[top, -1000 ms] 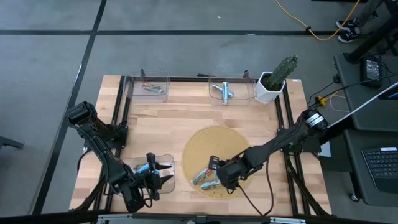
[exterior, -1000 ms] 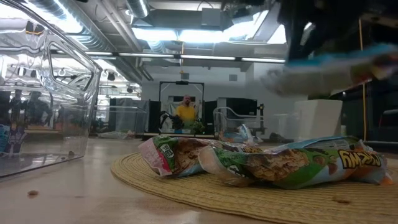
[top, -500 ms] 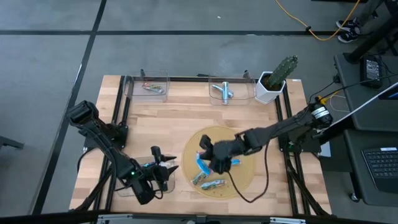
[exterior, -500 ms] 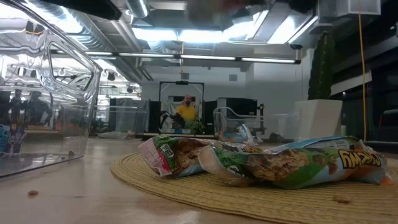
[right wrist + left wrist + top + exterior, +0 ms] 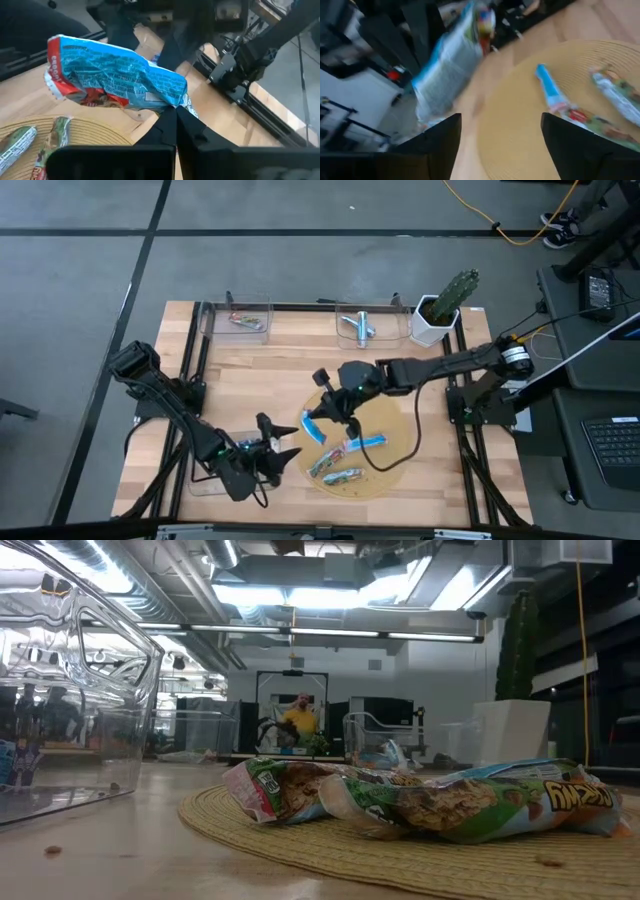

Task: Pick and place Granola Bars by type
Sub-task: Put the red granola bar into the top left transparent bin

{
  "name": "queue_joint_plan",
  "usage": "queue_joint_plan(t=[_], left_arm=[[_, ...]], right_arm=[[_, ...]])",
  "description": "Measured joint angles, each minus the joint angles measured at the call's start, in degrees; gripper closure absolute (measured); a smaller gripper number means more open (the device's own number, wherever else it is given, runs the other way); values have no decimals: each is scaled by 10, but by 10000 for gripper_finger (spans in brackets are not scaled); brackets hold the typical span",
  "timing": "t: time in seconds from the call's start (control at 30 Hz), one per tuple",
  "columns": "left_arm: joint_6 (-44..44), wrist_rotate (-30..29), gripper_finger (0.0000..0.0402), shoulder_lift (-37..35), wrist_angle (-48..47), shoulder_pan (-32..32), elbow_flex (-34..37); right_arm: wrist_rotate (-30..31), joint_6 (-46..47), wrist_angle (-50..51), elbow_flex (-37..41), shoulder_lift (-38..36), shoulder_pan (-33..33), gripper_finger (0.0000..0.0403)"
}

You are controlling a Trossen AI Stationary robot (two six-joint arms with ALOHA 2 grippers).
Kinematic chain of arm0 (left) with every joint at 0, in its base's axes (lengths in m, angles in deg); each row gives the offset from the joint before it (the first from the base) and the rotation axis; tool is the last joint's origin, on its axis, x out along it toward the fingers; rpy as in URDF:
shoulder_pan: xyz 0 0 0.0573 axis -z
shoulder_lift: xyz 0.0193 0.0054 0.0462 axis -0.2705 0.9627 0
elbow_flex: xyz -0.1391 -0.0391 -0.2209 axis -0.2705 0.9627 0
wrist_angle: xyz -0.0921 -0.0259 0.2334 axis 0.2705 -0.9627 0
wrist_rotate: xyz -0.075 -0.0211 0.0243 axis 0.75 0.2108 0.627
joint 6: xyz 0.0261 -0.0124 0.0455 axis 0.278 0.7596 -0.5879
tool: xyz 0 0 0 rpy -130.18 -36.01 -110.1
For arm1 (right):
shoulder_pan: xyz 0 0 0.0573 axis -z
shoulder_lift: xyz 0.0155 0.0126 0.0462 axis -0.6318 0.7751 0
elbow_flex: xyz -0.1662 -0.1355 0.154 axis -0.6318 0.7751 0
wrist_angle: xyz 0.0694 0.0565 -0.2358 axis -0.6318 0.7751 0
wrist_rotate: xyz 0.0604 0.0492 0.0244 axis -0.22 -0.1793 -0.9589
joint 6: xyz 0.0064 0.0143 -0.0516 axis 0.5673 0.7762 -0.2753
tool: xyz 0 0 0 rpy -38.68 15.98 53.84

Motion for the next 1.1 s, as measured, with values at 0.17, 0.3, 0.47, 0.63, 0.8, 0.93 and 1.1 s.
queue_joint_plan(t=[0.17, 0.3, 0.47, 0.63, 0.8, 0.93, 1.1], left_arm=[[-55, -49, 135, 0, 31, -1, 0], [-93, -77, 138, 0, 51, 1, 0], [-127, -77, 138, 0, 81, 1, 0], [-172, -76, 138, 0, 115, -2, 0], [-227, -67, 142, 0, 160, -14, 0], [-258, -38, 144, 0, 184, -34, 0], [-274, -18, 144, 0, 195, -58, 0]], right_arm=[[0, 4, 0, 0, 0, 18, 401], [0, 6, 2, 0, 0, 28, 401], [0, 20, 2, 0, 0, 42, 401], [0, 20, -2, 0, 0, 47, 401], [-3, 20, -13, 0, 1, 48, 400], [-32, 33, -33, 0, 1, 48, 400], [-43, 37, -39, 0, 2, 48, 400]])
